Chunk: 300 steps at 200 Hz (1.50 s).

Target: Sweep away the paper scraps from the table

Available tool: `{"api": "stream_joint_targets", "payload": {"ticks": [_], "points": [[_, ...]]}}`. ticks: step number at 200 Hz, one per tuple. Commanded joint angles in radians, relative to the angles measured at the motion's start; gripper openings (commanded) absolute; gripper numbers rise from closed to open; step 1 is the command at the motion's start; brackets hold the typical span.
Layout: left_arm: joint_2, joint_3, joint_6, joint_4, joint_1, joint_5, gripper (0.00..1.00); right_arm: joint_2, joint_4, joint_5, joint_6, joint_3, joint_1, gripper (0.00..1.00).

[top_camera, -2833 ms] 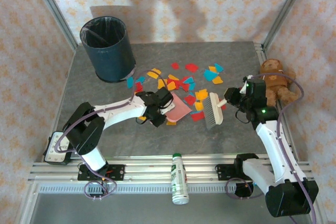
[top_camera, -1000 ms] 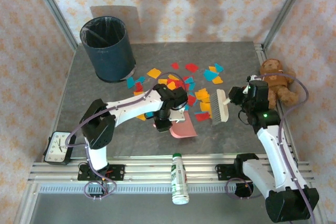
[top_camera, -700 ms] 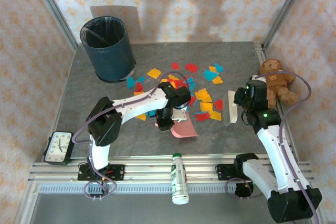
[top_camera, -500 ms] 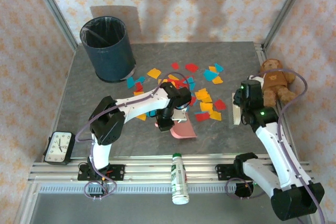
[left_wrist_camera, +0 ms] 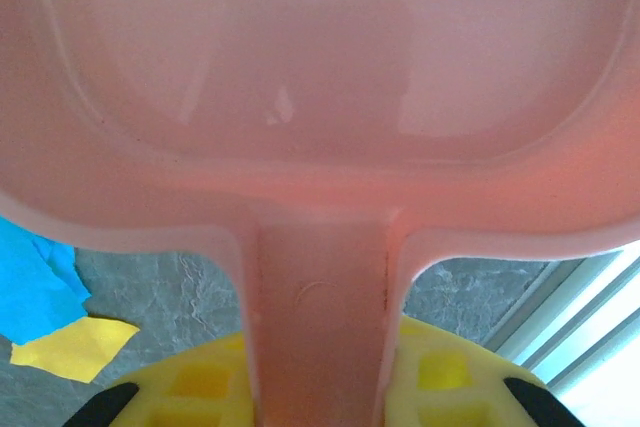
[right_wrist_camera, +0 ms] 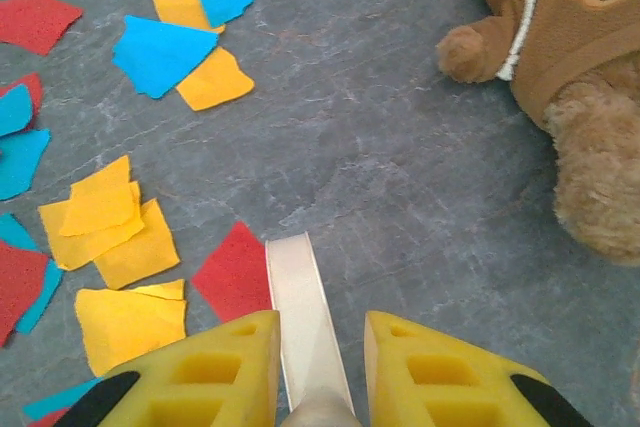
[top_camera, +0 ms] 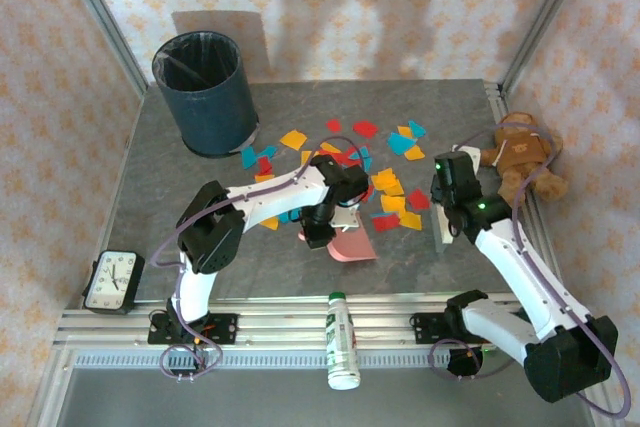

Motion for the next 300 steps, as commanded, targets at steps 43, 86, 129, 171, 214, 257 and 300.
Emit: {"api": "stream_joint_targets", "payload": {"ticks": [43,86,129,171,214,257,300], "points": [[0.058,0.058,-0.020,-0.012,-0.009,-0.022,0.00,0.030,0.013,-0.112,-0.002,0.033,0.068,0.00],[0.086,0.078,-0.023,-0.008,-0.011,-0.020,0.00,0.054,0.017,-0.176,-0.019,0.044,0.089,0.00],[0.100,0.090,-0.029,0.001,-0.010,-0.017,0.00,0.061,0.033,-0.257,-0.027,0.046,0.096,0.00],[0.116,0.106,-0.034,0.008,-0.012,-0.012,0.00,0.058,0.053,-0.338,-0.030,0.048,0.097,0.00],[0.118,0.110,-0.037,0.017,-0.013,-0.011,0.00,0.028,0.085,-0.412,-0.025,0.044,0.097,0.00],[0.108,0.093,-0.036,0.031,-0.013,-0.029,0.00,-0.015,0.093,-0.429,-0.023,0.046,0.098,0.00],[0.095,0.076,-0.040,0.044,-0.014,-0.041,0.00,-0.067,0.089,-0.310,-0.020,0.033,0.099,0.00]]}}
